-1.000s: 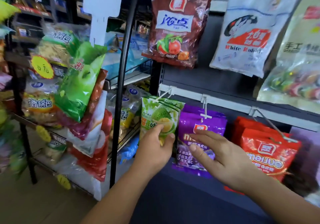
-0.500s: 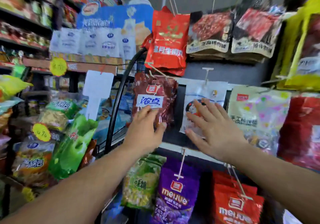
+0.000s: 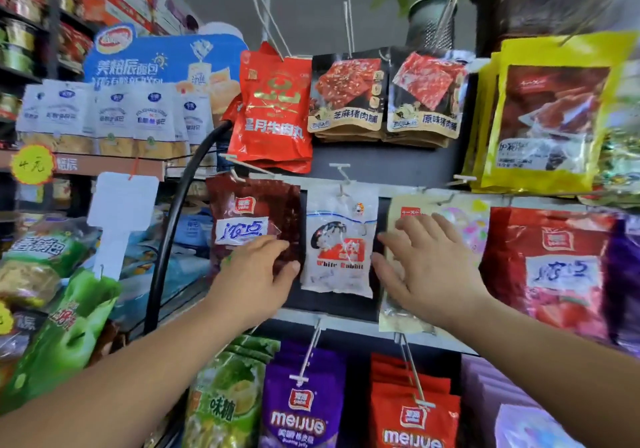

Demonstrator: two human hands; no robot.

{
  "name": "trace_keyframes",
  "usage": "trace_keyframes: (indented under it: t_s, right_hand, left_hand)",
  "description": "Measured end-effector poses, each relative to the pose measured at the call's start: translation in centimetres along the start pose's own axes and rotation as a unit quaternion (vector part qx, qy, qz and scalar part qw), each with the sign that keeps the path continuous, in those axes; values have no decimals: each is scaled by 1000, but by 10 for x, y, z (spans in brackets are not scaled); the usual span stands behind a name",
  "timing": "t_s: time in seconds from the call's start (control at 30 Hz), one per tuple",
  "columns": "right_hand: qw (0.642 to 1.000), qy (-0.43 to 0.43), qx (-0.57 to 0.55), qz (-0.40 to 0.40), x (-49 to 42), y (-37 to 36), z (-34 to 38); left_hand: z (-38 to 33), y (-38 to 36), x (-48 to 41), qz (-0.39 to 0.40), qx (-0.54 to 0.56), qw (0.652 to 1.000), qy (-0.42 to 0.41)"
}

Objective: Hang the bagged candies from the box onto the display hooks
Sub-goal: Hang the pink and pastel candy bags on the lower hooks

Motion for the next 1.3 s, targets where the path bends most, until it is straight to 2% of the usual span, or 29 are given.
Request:
trace_keyframes:
  t_s: [0.07,0.13,0.2,0.27,0.33,0.43,0.57,0.67,0.73,0.87,1.03,1.17,1.3]
  right_hand:
    - [994,-48,44,86,19,-7,-33]
    - [979,-85,-19,185,43,-24,-61]
    - [965,-68,-92,236,61,-28,-71]
    - [971,-51,-110,206,74,-15,-85]
    - [986,-49,-70,142,91,5,-111]
    - [990,-108,5,89,130,30,-163]
    - [963,-215,43,153,192,33,-244]
    - [949,-237,-28,207,227,19,-278]
    - [939,-246,-83,225,240,13,-287]
    - [940,-245,-110,212,245,13,-293]
    - [936,-267,-126,191,245,16,-275]
    - [947,-253,-159,118,238,32,-227]
    - [940,-203,-261,85,239,33,-135]
  left_hand:
    - [-46,-10,5,13,31,998,-44]
    - [-88,-21,8,19,44,996,-80]
    - [-124,-32,10,25,57,992,-108]
    - [-157,-52,12,48,56,988,-134]
    - [-186,-75,16,70,48,984,-158]
    - [-228,-104,22,96,63,979,-168]
    - [-289,-141,29,116,43,970,-208]
    - [-331,-166,30,116,-10,963,-244]
    - [-344,-179,29,117,-22,964,-239]
    - [-340,-195,29,117,-15,970,-213]
    - [-324,-197,48,170,24,966,-192]
    - [-296,-178,77,179,97,967,-155]
    - [-245,-167,131,184,162,964,-105]
Point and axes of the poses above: each hand's wrist, its own x-axis away from the middle knuckle, its own y-axis out of the back of the hand, z = x × y, the point moved 10 cm from there along -x, towards the middle knuckle, and after that the axes turned 6 degrees about y, right-handed, at the moved point
